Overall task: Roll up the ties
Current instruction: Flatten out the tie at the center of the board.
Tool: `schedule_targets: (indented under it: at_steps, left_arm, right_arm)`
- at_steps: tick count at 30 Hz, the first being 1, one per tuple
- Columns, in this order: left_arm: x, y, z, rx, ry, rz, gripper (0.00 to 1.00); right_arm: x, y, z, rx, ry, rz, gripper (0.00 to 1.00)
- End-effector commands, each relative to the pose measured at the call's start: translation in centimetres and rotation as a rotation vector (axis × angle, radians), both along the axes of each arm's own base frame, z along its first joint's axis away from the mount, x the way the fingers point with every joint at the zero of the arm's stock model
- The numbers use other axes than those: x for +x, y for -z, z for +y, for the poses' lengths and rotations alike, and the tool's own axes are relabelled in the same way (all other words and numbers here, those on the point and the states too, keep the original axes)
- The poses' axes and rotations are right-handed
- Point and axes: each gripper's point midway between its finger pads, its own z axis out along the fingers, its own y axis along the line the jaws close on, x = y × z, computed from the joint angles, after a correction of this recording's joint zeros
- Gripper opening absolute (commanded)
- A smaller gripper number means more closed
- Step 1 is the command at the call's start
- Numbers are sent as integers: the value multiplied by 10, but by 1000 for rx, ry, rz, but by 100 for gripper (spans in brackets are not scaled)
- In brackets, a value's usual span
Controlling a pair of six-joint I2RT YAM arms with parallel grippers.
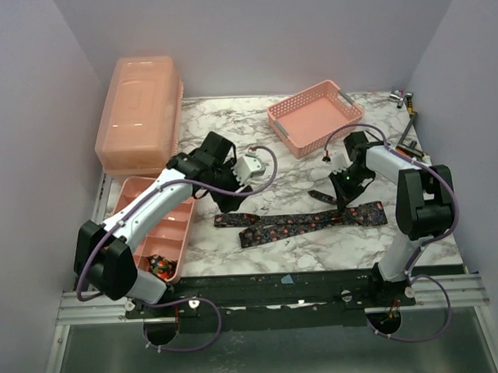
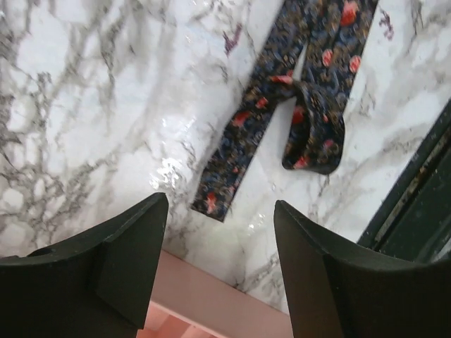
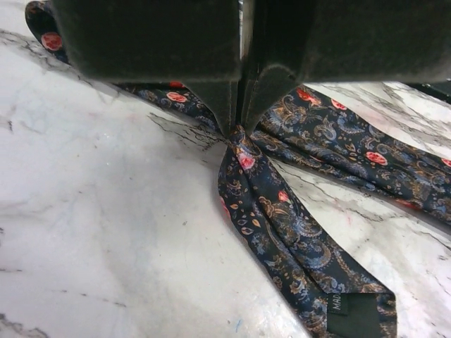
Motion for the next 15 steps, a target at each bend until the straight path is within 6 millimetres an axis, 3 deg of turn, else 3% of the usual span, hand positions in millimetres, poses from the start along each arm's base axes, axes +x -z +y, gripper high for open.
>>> schedule_targets:
  at_steps: [1,6,15]
  left_arm:
    - [24,9,-13,32,-51,44,66]
    - [41,31,-32,93,-51,67,68]
    - [25,89,-28,269,57,144,65]
  right_arm:
    - [7,-18,-7,-32,-1,-40,1]
    - [11,-26,-5,-24,18,-52,0]
    - [8,-27,-10,-42,15,-44,1]
